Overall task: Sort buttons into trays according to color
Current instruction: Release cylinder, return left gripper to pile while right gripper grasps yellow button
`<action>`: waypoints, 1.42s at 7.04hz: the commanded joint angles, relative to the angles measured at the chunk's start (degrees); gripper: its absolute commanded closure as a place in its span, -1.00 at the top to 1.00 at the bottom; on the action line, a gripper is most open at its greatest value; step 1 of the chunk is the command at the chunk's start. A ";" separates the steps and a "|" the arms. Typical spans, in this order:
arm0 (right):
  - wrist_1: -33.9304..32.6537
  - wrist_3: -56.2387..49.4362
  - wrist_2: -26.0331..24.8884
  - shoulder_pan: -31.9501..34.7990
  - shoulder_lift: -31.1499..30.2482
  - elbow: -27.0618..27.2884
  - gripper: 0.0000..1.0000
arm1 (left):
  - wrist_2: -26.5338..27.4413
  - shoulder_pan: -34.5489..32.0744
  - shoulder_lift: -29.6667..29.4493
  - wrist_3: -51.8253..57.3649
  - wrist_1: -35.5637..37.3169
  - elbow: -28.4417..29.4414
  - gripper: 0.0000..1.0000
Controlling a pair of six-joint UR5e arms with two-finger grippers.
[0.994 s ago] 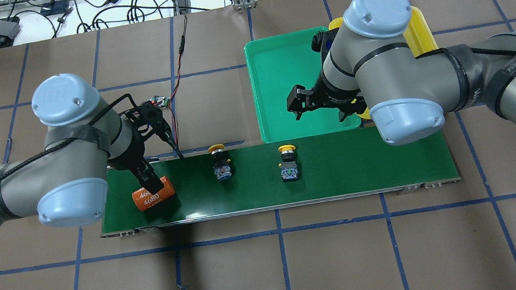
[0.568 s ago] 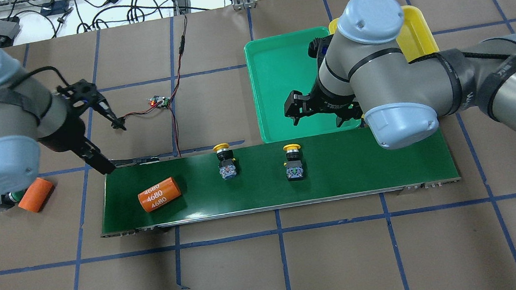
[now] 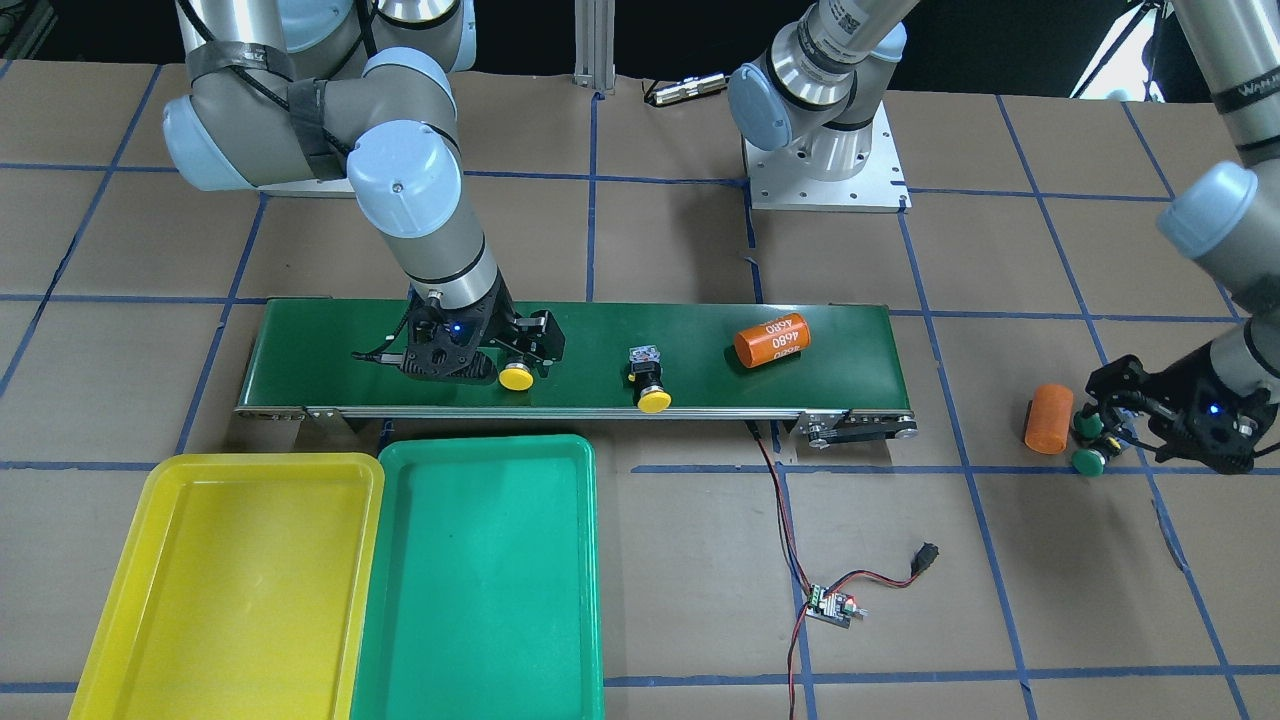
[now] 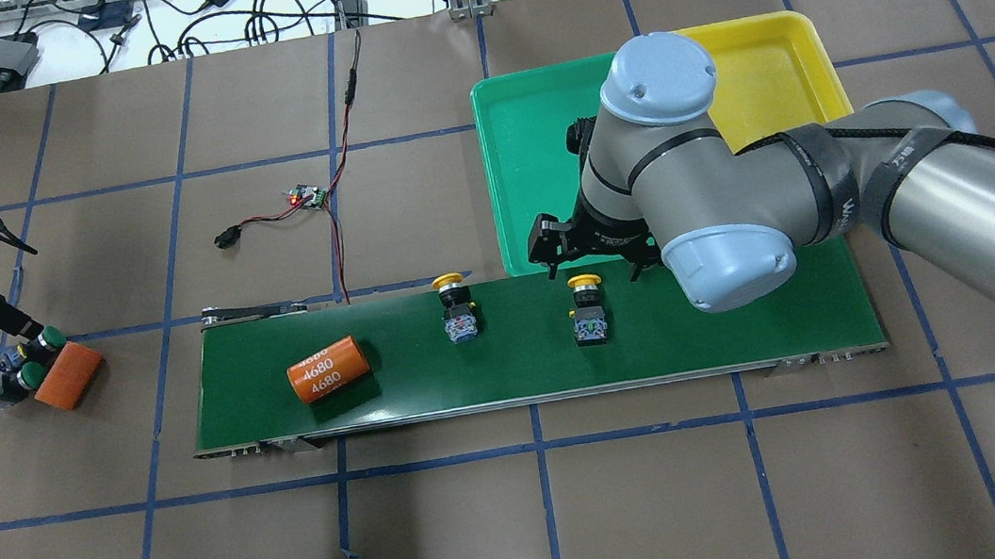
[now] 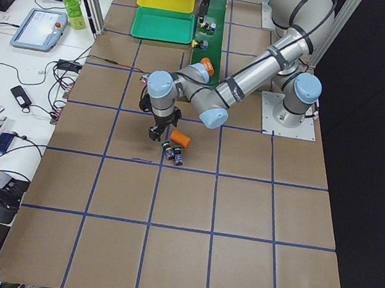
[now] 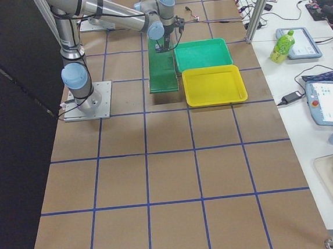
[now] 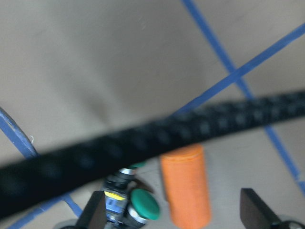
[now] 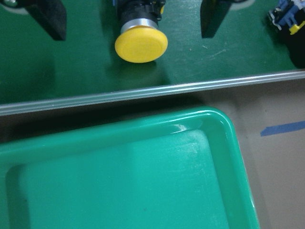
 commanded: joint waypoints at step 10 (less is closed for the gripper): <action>-0.13 -2.25 -8.42 -7.04 2.15 -9.40 -1.00 | 3.68 0.45 -7.09 10.63 6.85 -0.69 -0.99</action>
